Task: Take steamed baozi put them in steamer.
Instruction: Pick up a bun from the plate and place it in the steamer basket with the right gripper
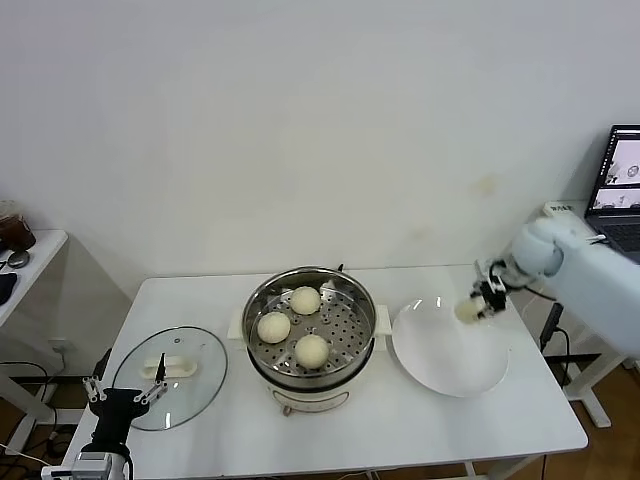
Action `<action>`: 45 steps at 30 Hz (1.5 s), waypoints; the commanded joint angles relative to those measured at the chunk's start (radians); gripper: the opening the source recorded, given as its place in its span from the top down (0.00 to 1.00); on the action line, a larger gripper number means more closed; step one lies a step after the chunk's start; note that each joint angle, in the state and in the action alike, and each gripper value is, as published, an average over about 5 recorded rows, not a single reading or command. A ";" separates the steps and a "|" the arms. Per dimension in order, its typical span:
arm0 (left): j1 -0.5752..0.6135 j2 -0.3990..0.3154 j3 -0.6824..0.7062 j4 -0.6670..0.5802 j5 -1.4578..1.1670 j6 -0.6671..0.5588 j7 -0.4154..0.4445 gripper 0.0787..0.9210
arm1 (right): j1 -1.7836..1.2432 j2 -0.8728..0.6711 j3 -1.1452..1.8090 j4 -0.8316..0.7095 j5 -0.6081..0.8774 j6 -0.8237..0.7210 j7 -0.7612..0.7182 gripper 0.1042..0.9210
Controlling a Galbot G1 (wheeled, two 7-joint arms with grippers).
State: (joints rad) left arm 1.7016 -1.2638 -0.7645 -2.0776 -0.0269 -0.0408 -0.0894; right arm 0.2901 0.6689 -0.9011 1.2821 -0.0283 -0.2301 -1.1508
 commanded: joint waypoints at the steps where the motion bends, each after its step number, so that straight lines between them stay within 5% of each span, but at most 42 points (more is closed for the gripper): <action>1: -0.006 0.010 0.006 0.000 -0.004 0.002 0.002 0.12 | 0.524 0.080 -0.391 0.260 0.401 -0.201 0.063 0.58; 11: -0.010 0.001 0.027 -0.004 0.008 0.004 0.003 0.12 | 0.463 0.309 -0.411 0.336 0.573 -0.395 0.199 0.58; 27: -0.007 -0.017 0.005 -0.018 0.001 0.002 -0.001 0.12 | 0.216 0.439 -0.377 0.146 0.378 -0.386 0.206 0.58; 45: -0.010 -0.024 0.003 -0.009 0.005 -0.001 -0.003 0.12 | 0.141 0.435 -0.349 0.119 0.306 -0.354 0.202 0.51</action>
State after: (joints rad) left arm 1.6917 -1.2875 -0.7614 -2.0869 -0.0225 -0.0413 -0.0926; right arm 0.4667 1.0894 -1.2575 1.4162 0.3101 -0.5842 -0.9553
